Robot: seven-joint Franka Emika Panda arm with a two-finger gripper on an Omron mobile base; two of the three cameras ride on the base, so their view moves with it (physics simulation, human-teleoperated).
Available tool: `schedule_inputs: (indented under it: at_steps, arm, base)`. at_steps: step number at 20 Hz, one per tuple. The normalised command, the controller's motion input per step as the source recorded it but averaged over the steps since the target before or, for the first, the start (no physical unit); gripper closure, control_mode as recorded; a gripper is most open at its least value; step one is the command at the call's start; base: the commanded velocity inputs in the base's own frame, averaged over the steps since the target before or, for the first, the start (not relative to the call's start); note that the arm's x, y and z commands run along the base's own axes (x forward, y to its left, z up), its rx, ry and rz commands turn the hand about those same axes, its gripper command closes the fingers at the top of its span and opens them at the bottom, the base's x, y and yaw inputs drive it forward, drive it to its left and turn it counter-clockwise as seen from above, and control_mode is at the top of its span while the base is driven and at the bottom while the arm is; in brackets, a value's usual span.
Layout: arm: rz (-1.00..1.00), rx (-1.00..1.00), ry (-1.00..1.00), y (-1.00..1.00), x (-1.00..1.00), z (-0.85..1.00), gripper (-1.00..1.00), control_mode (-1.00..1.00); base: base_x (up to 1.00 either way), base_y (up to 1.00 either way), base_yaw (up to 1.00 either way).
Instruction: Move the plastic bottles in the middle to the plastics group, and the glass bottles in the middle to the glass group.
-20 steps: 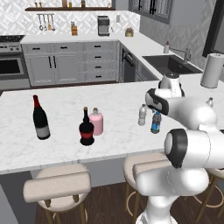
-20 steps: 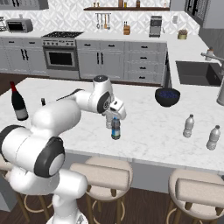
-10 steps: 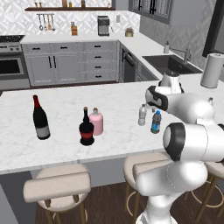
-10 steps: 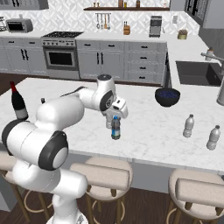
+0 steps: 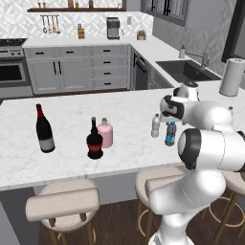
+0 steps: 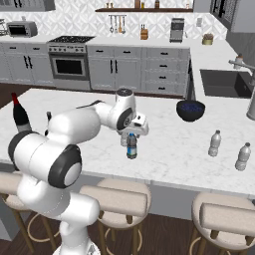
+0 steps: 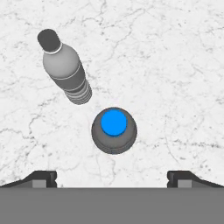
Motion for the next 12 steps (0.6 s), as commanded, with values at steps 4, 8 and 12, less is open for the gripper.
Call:
schedule_inputs:
  at_steps: [4, 8, 12]
  arm:
    - [0.03, 0.0, 0.0, -0.02, 0.0, -0.02, -1.0, -1.0]
    - [0.0, 0.0, 0.02, 0.0, 0.21, -0.24, -1.0, -1.0]
    - [0.0, 0.0, 0.0, 0.0, 0.28, -0.23, -1.0, -1.0]
  base:
    - [0.0, 0.0, 0.0]
    - [0.0, 0.0, 0.0]
    - [0.0, 0.0, 0.0]
